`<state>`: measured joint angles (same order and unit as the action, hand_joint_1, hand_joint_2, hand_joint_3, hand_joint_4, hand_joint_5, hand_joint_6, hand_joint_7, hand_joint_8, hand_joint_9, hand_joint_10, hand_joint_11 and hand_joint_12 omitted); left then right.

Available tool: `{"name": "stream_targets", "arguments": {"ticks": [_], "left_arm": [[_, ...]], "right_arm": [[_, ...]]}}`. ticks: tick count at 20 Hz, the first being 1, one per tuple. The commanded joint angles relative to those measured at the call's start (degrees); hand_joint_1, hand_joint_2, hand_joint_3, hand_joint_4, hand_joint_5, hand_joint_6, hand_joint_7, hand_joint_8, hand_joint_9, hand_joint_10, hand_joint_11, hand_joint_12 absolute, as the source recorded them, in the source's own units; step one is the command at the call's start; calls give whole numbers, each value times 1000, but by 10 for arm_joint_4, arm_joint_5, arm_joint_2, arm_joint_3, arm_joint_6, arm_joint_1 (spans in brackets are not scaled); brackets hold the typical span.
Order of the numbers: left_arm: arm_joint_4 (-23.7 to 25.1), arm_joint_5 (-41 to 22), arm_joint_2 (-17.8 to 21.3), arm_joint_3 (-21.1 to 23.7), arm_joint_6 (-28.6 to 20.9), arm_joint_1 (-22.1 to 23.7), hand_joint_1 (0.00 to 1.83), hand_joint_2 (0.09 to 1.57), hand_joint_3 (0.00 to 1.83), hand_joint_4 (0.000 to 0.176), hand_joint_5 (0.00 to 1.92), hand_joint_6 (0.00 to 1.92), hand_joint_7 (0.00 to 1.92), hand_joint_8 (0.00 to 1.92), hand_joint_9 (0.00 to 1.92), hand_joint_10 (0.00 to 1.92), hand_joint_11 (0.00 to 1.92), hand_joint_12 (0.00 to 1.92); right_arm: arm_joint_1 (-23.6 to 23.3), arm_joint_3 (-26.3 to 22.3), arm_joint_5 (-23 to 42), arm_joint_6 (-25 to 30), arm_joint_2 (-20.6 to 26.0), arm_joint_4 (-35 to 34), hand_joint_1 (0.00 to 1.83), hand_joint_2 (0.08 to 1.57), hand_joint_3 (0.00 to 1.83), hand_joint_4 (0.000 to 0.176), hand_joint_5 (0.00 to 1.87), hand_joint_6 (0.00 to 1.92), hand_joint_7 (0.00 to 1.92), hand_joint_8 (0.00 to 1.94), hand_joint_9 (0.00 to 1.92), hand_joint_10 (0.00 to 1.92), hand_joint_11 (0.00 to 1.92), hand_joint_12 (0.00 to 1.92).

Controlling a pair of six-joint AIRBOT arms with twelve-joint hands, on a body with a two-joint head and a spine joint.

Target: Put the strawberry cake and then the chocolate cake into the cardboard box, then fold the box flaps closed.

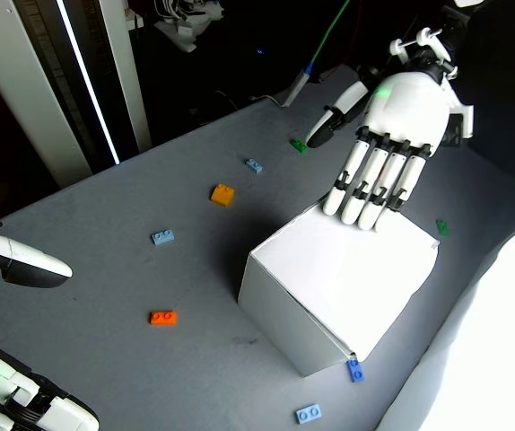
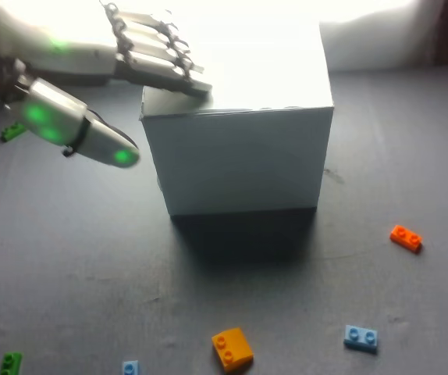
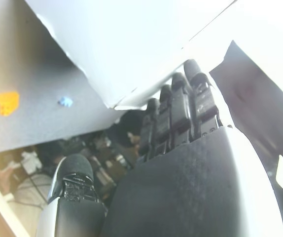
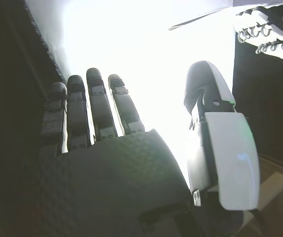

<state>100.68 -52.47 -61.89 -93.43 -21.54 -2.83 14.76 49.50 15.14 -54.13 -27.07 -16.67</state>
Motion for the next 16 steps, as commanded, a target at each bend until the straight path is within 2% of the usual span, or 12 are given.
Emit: {"name": "stream_targets", "arguments": {"ticks": [1, 3, 5, 6, 8, 9, 10, 11, 12, 13, 14, 16], "left_arm": [[-37, -6, 11, -6, -5, 14, 0, 1187, 0, 9, 98, 1, 116, 1, 104, 1, 0, 460], [-24, -15, 16, -16, -12, 26, 0, 1185, 0, 5, 107, 4, 131, 4, 116, 5, 0, 487], [-8, -25, 22, -30, -21, 38, 0, 1187, 0, 6, 140, 11, 172, 10, 153, 13, 0, 629], [2, -35, 24, -38, -24, 43, 0, 1188, 0, 11, 168, 16, 199, 11, 174, 15, 0, 686], [19, -51, 31, -47, -24, 46, 0, 1199, 2, 6, 360, 35, 406, 22, 337, 38, 0, 1008], [32, -62, 35, -52, -24, 46, 0, 1219, 6, 0, 469, 59, 548, 55, 470, 83, 0, 1270], [43, -74, 40, -59, -24, 46, 0, 1275, 0, 0, 701, 114, 761, 186, 568, 597, 64, 1627], [47, -81, 42, -63, -24, 46, 0, 1275, 0, 0, 701, 114, 761, 186, 568, 597, 64, 1627], [50, -89, 45, -68, -24, 46, 1, 1296, 1, 0, 745, 133, 784, 245, 504, 892, 101, 1687], [50, -96, 47, -72, -24, 46, 42, 1308, 1, 0, 796, 178, 792, 388, 484, 1106, 138, 1759], [51, -106, 53, -74, -24, 46, 93, 1315, 1, 0, 817, 283, 772, 627, 502, 1299, 174, 1849], [56, -115, 60, -69, -24, 46, 138, 1338, 2, 0, 757, 735, 792, 951, 562, 1459, 216, 1917]], "right_arm": [[-7, 1, 67, 0, 7, 2, 0, 1209, 0, 0, 29, 10, 116, 10, 88, 10, 32, 17], [-7, -1, 67, 0, 7, 19, 0, 1209, 0, 0, 49, 16, 130, 13, 101, 14, 31, 19], [-7, -6, 66, 0, 7, 42, 0, 1203, 1, 0, 149, 14, 214, 15, 184, 9, 0, 335], [-7, -9, 63, 0, 8, 49, 0, 1199, 0, 0, 193, 21, 253, 15, 213, 14, 0, 419], [-7, -13, 63, 0, 8, 75, 0, 1197, 0, 0, 414, 43, 437, 15, 342, 25, 0, 719], [-7, -15, 56, 0, 8, 98, 0, 1198, 0, 0, 569, 71, 596, 40, 480, 59, 0, 932], [-8, -18, 43, 0, 8, 124, 0, 1212, 1, 0, 825, 70, 862, 33, 770, 120, 160, 1259], [-8, -20, 36, 0, 8, 140, 0, 1212, 1, 0, 825, 70, 862, 33, 770, 120, 160, 1259], [-7, -23, 32, 0, 8, 160, 0, 1217, 1, 0, 900, 64, 932, 30, 841, 137, 222, 1319], [-7, -25, 31, 0, 8, 169, 0, 1227, 0, 0, 968, 60, 1002, 23, 856, 233, 267, 1434], [-7, -28, 30, 0, 8, 180, 0, 1233, 0, 0, 1011, 58, 1062, 24, 810, 525, 287, 1588], [-6, -32, 24, 0, 9, 204, 0, 1229, 0, 0, 1095, 65, 1204, 58, 801, 953, 354, 1750]]}}
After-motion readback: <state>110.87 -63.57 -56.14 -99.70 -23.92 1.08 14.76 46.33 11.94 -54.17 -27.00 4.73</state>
